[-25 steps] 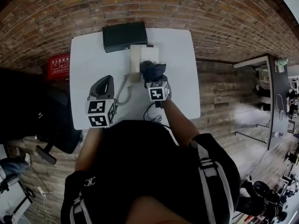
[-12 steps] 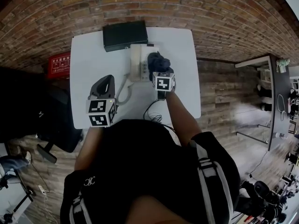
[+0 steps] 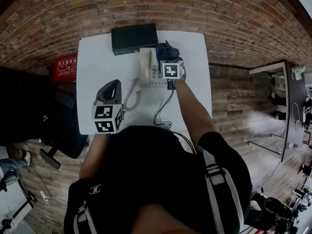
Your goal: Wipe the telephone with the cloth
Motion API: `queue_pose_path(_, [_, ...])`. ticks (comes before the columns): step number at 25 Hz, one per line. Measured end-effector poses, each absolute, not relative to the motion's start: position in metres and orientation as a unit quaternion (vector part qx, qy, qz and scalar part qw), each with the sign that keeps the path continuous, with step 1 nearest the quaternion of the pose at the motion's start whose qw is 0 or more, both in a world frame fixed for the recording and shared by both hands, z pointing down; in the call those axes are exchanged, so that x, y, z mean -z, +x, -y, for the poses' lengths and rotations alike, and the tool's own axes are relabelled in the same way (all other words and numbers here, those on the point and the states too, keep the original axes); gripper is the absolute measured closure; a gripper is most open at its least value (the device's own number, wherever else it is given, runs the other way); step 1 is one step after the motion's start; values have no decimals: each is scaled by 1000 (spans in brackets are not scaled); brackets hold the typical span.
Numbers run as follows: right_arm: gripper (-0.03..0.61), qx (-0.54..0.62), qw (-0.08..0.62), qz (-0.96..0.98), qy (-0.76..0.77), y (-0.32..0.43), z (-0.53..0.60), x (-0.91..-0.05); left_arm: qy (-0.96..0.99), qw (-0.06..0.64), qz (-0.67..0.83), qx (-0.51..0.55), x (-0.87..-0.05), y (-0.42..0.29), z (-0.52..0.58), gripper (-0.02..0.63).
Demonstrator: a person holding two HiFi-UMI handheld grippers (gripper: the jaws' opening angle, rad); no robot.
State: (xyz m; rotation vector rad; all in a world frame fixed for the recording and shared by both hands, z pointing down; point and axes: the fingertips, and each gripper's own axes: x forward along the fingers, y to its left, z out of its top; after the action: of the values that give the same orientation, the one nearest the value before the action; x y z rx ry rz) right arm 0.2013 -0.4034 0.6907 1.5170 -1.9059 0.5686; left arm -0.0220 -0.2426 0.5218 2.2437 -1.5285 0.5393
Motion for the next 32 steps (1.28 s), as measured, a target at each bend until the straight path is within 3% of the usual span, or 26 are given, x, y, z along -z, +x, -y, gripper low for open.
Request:
queue_pose_path(21, [529, -193, 370, 737, 532, 159, 319, -708, 820, 180, 516, -170, -510, -21, 236, 621])
queue_pose_path(27, [529, -214, 250, 729, 600, 170, 317, -653, 830, 179, 503, -160, -504, -25, 233, 621])
queue_pose_path(32, [532, -129, 141, 737, 648, 172, 306, -553, 847, 170, 481, -148, -488, -23, 237, 621])
